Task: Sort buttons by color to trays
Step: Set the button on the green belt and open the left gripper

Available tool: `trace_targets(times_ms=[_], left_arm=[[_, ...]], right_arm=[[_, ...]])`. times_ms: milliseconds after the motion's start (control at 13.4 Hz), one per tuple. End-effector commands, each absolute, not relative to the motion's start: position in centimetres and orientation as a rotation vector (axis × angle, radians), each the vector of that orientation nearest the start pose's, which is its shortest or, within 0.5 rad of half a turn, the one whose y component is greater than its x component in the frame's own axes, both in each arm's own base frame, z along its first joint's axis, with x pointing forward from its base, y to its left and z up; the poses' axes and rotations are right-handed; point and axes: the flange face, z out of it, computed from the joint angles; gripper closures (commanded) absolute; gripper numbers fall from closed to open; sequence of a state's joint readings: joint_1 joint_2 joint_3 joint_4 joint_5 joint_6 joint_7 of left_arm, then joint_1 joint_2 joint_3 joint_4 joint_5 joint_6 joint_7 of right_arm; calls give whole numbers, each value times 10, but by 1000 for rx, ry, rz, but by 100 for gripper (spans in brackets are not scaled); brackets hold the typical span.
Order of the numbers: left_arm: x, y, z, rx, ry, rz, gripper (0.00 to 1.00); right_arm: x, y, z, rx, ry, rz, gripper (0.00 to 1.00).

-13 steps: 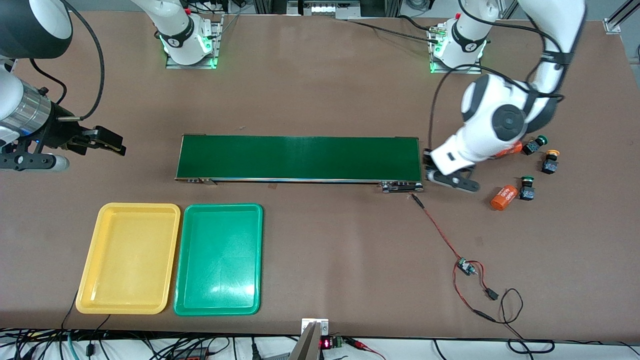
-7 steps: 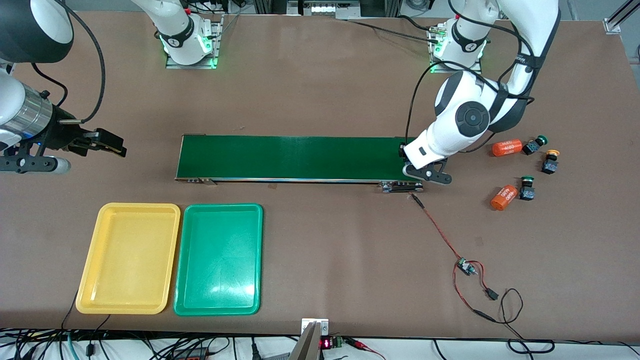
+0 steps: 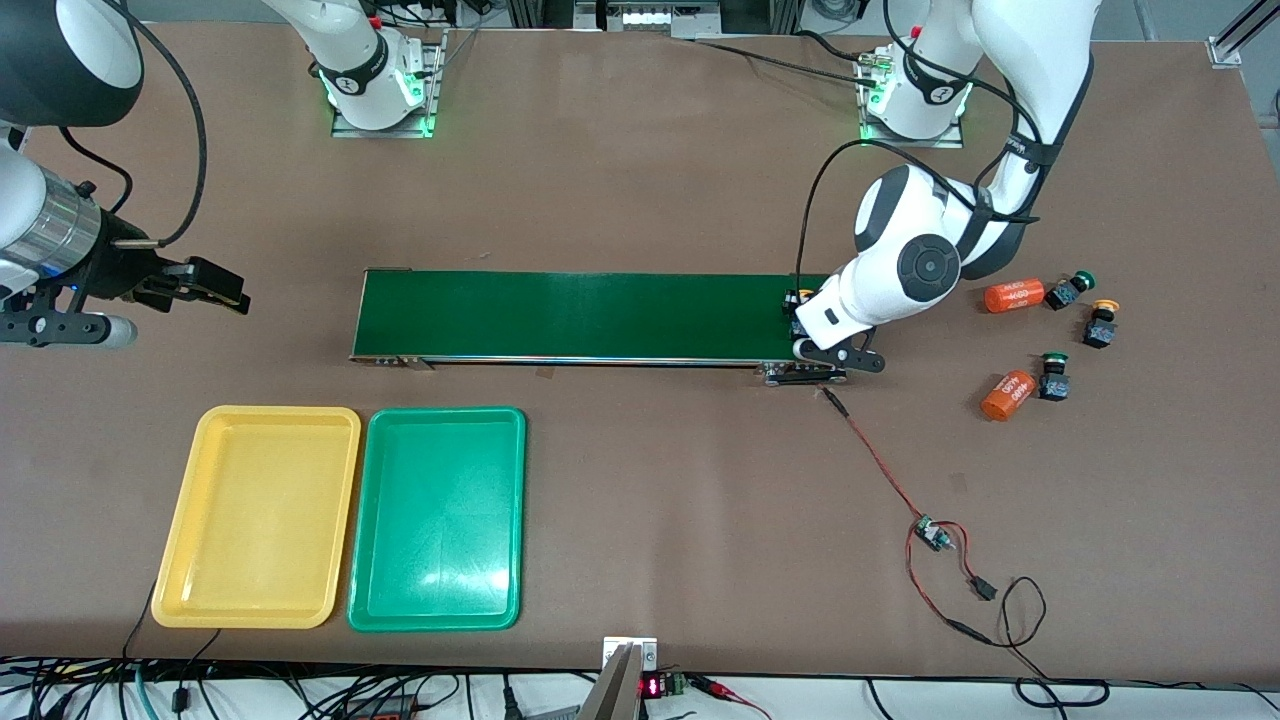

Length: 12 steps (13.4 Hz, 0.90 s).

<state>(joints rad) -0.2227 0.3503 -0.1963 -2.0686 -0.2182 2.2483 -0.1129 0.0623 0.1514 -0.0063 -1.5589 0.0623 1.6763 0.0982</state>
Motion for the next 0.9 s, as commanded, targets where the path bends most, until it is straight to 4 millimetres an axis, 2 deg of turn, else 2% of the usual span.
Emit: trace_targets(times_ms=[0, 75, 150, 299, 449, 524, 598, 673, 823], left_arm=[[526, -244, 265, -3311, 294, 323, 0], [533, -244, 283, -3322, 298, 262, 0], [542, -234, 296, -3329, 273, 219, 0], [562, -178, 299, -3329, 171, 184, 0], [584, -115, 296, -3296, 301, 129, 0], [600, -83, 303, -3277, 349, 74, 0], [608, -59, 308, -3247, 409, 43, 0], [612, -41, 310, -3199, 514, 27, 0], [618, -17, 303, -3098, 721, 38, 0]], right_arm=[[601, 35, 553, -3083, 63, 67, 0], [601, 34, 553, -3083, 63, 67, 0], [602, 33, 553, -3083, 68, 67, 0], [602, 33, 553, -3083, 68, 67, 0], [601, 30, 553, -3083, 74, 76, 0], [601, 29, 552, -3083, 77, 79, 0], [601, 29, 552, -3083, 77, 81, 0], [601, 29, 552, -3083, 77, 81, 0], [600, 29, 552, -3083, 77, 88, 0]])
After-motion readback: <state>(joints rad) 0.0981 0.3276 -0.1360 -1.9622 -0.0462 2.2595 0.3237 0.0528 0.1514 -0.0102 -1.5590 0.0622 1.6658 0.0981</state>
